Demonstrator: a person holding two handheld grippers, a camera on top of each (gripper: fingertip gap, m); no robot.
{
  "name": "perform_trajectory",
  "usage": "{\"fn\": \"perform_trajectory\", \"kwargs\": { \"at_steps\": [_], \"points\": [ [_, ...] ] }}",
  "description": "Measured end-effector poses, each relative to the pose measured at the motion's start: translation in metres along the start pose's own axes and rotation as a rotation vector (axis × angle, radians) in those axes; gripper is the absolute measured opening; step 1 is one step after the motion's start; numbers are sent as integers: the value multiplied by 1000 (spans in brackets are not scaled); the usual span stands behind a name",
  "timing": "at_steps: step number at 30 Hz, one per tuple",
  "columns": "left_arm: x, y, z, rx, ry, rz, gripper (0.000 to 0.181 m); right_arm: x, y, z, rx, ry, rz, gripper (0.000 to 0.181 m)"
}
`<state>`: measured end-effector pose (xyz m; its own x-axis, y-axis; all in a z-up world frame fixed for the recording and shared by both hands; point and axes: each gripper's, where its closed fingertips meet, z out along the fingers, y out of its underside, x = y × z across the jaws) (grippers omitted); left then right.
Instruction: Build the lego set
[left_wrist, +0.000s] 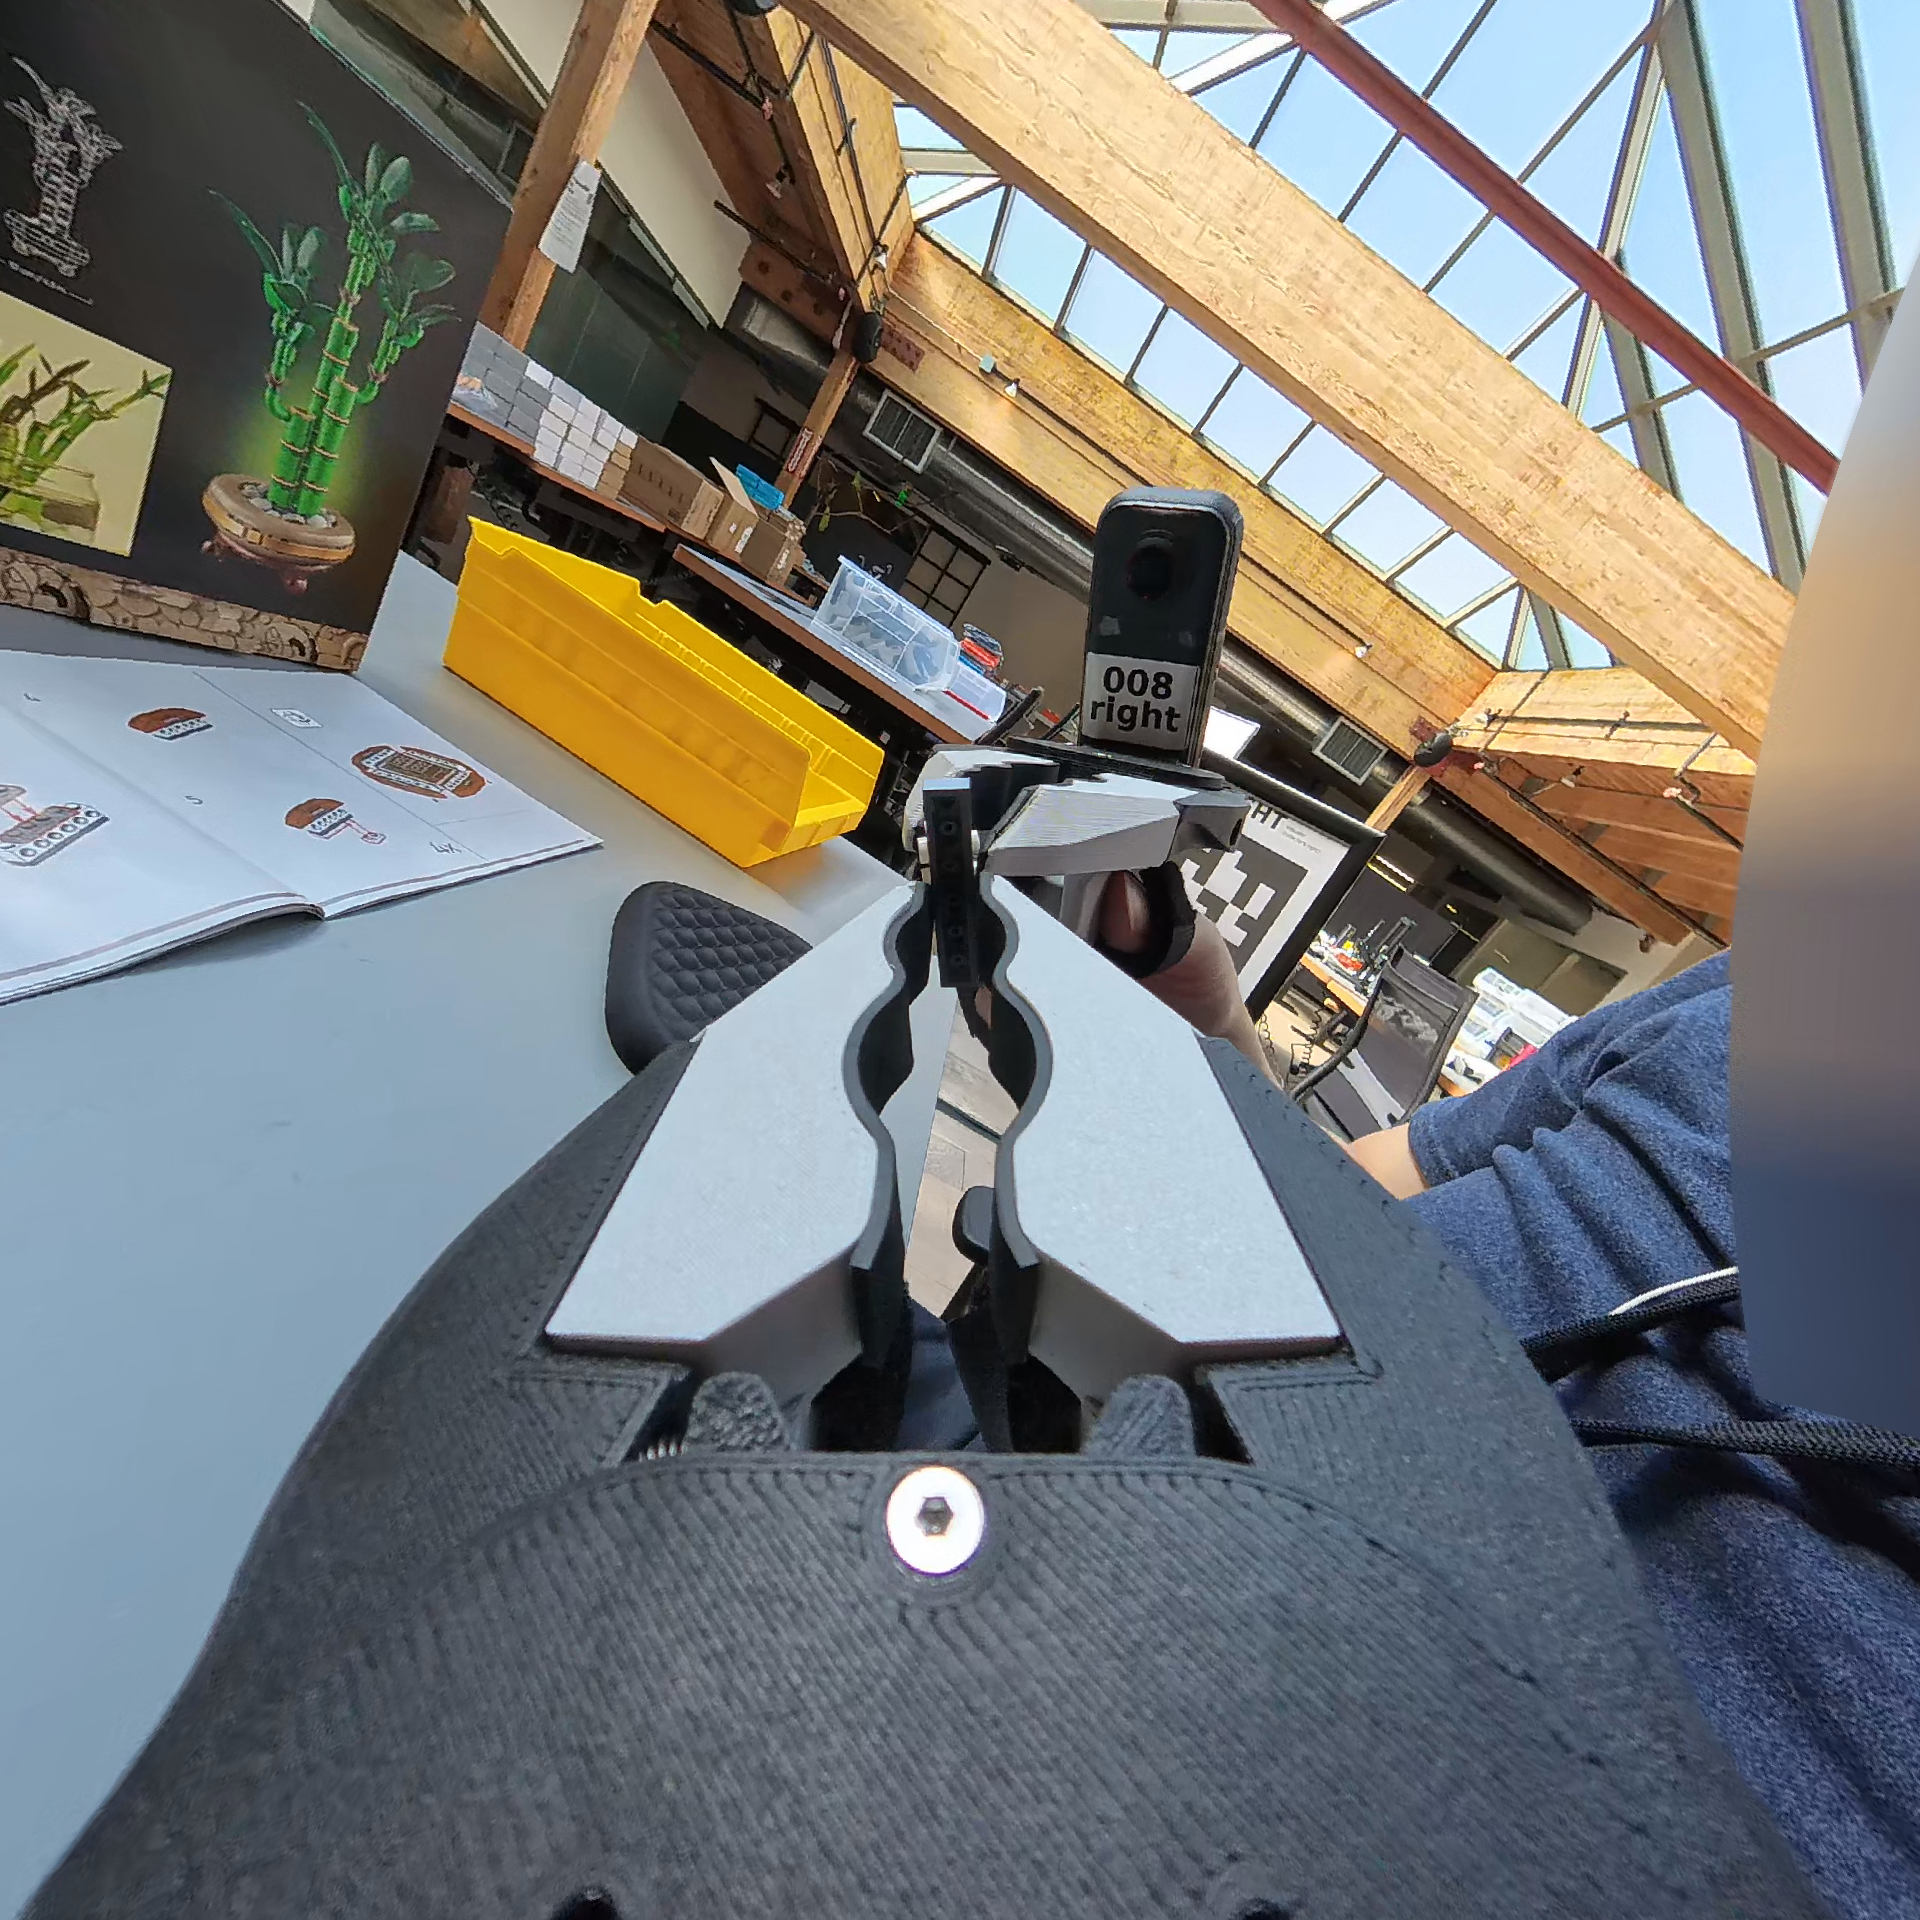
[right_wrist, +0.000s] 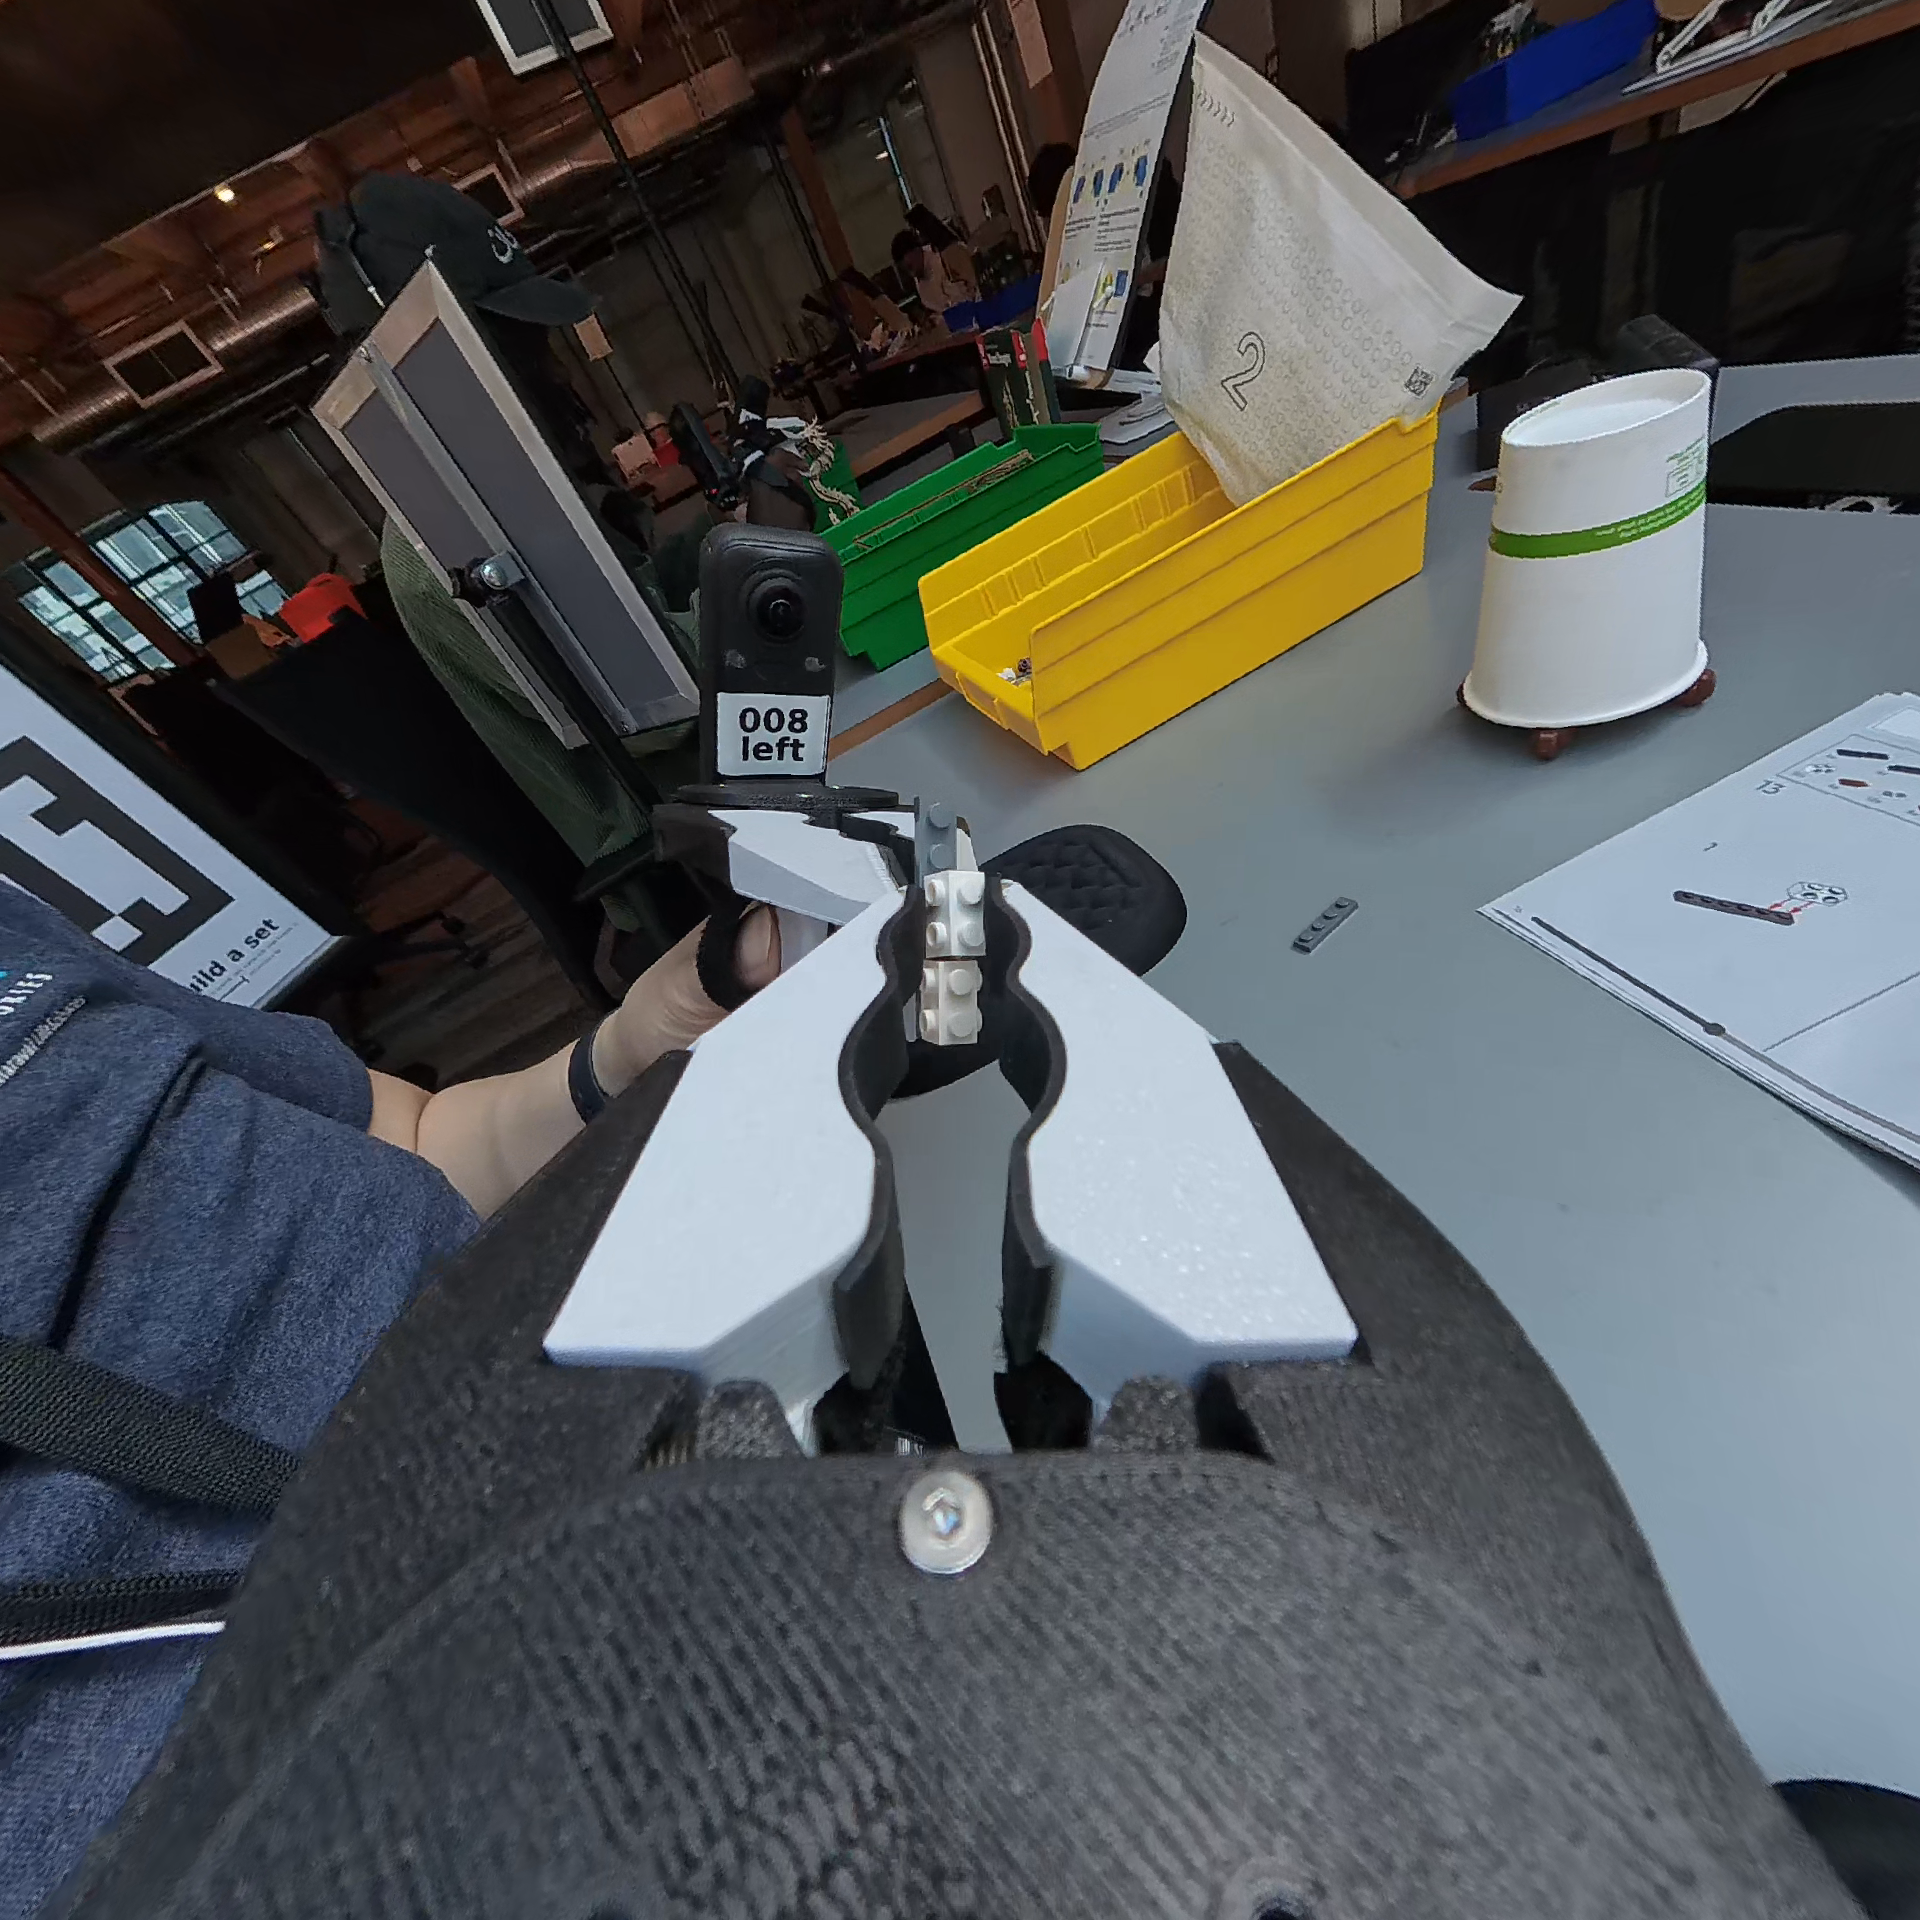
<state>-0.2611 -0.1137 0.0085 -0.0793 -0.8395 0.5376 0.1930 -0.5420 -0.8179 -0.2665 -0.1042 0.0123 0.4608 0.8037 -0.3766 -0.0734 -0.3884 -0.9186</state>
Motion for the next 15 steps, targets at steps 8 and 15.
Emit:
{"fn": "perform_trajectory", "kwargs": {
  "at_steps": [8, 15],
  "points": [
    [4, -6, 0, 33, -2, 9, 6, -8, -1, 1, -18, 31, -183, 21],
    [4, -8, -1, 59, -16, -7, 5, -9, 1, 2, -63, 167, -381, 25]
  ]
}}
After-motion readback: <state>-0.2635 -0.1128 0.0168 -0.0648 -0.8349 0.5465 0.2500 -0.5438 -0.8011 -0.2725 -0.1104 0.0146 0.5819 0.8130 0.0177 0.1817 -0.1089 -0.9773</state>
